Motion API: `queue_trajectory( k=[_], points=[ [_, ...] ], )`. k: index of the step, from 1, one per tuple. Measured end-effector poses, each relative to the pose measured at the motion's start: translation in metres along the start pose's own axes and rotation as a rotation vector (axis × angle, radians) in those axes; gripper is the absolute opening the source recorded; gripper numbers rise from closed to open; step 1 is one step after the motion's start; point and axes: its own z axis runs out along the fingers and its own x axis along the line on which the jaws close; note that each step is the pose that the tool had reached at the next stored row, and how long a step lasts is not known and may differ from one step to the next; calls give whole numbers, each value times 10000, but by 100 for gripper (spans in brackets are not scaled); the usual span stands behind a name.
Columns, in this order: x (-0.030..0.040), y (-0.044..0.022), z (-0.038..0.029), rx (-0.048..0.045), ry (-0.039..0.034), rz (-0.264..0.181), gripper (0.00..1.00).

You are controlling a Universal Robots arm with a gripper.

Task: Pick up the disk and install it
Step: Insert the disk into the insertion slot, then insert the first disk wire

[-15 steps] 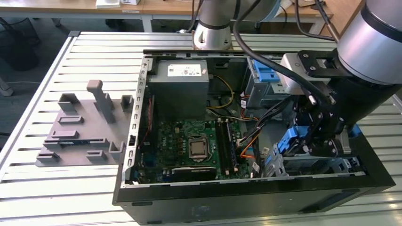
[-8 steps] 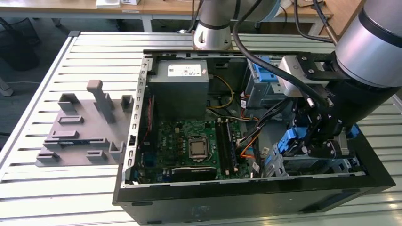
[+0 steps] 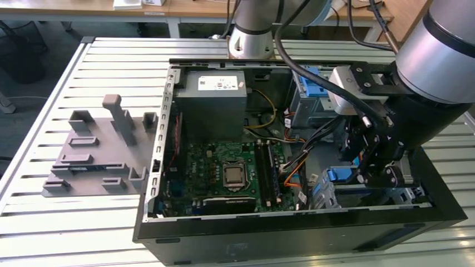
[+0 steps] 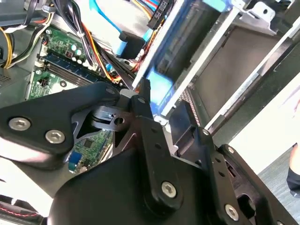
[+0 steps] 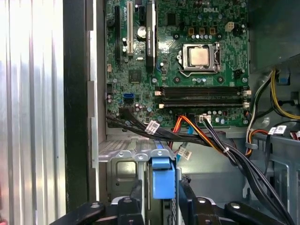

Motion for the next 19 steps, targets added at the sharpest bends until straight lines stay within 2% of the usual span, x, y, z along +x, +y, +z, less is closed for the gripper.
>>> queue_trajectory(
  k=[6, 8, 9, 11, 12, 13, 19],
  points=[
    [0, 0, 1, 0, 2, 1, 43],
    [0, 0, 2, 0, 2, 0, 30],
    [0, 0, 3, 0, 1, 0, 30],
    [0, 0, 4, 0, 1, 0, 18],
    [0, 0, 4, 0, 1, 0, 18],
    [0, 0, 5, 0, 1, 0, 13],
    [0, 0, 12, 0, 1, 0, 11]
  ],
)
